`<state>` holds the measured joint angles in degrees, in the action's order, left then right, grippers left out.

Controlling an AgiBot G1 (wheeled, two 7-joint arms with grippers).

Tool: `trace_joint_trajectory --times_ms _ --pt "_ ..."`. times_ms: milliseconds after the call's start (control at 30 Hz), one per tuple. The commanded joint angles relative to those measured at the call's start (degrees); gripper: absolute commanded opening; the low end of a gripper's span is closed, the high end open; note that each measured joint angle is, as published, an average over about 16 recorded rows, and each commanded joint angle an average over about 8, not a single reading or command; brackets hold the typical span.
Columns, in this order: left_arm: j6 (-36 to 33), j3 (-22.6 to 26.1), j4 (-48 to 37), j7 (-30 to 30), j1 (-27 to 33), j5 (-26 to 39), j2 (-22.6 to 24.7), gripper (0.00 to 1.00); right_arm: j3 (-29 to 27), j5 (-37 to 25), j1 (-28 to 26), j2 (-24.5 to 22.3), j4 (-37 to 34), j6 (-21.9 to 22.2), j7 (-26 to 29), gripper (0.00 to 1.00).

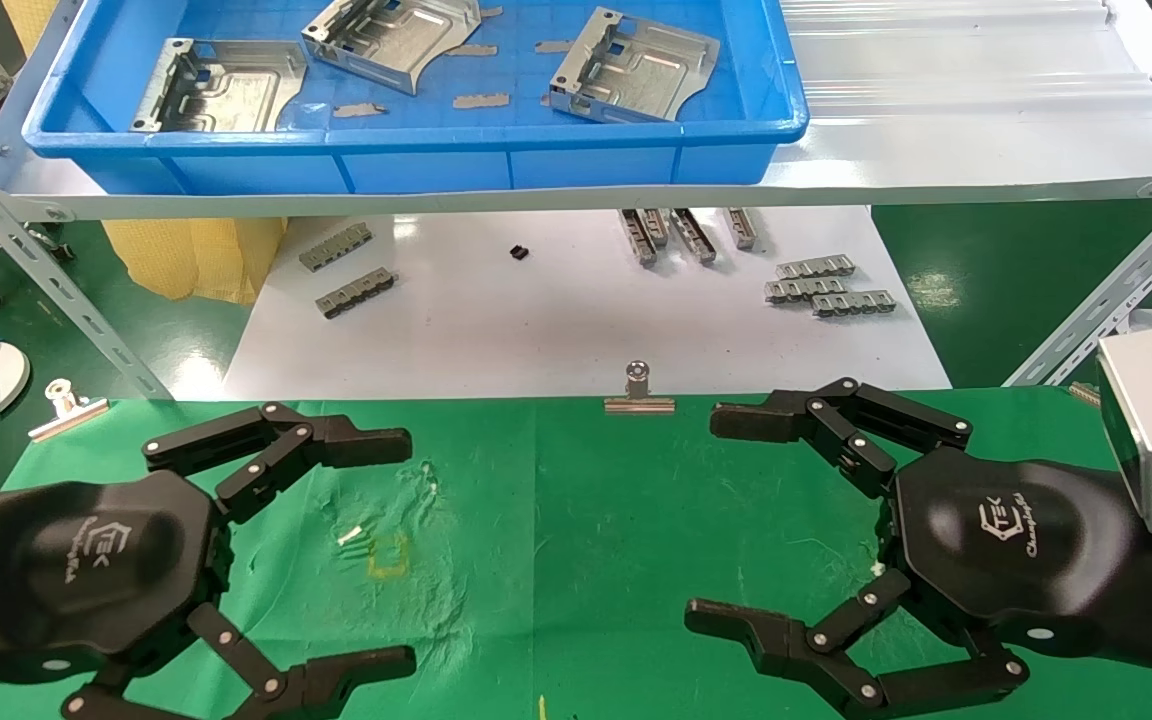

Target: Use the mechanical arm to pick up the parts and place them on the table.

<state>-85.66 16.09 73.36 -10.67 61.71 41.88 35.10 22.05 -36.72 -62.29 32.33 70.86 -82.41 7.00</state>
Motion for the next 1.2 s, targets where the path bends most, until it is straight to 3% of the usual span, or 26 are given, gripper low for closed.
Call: trace_joint_trajectory --times_ms 33,1200 --pt "0.0 0.0 0.0 0.0 0.0 0.0 0.0 1.0 0.0 0.0 0.0 0.0 0.0 0.0 0.0 1.0" --pt "0.0 0.0 0.0 0.0 0.0 0.0 0.0 1.0 0.0 0.0 0.0 0.0 0.0 0.0 0.0 0.99"
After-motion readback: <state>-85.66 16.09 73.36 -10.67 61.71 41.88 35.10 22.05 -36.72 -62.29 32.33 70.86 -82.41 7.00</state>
